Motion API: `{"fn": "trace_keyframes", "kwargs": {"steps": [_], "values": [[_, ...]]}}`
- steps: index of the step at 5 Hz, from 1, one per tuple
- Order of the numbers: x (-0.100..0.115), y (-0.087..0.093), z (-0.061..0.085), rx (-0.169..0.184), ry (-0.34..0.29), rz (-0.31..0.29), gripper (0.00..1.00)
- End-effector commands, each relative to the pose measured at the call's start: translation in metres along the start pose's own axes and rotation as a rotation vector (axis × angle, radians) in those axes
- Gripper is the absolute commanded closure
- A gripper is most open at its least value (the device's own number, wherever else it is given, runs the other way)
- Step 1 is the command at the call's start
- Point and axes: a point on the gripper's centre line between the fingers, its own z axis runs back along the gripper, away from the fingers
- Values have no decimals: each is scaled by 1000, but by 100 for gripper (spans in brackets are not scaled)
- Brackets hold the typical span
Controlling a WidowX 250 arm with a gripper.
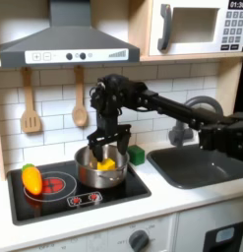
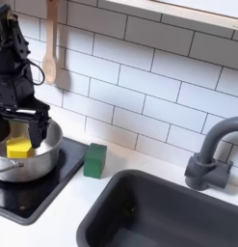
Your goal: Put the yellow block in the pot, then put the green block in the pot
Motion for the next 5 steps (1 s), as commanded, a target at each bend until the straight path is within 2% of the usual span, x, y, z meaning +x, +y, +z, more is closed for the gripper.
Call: {"fn": "trace_keyframes", "kwargs": {"steps": [1, 3, 4, 5], "values": [[-2, -30, 15, -5, -41, -52, 0], [-1, -61, -5, -4, -13, -42, 0], [1, -77, -8, -3, -20, -57, 0], [2, -82, -13, 8, -25, -55, 0]]}}
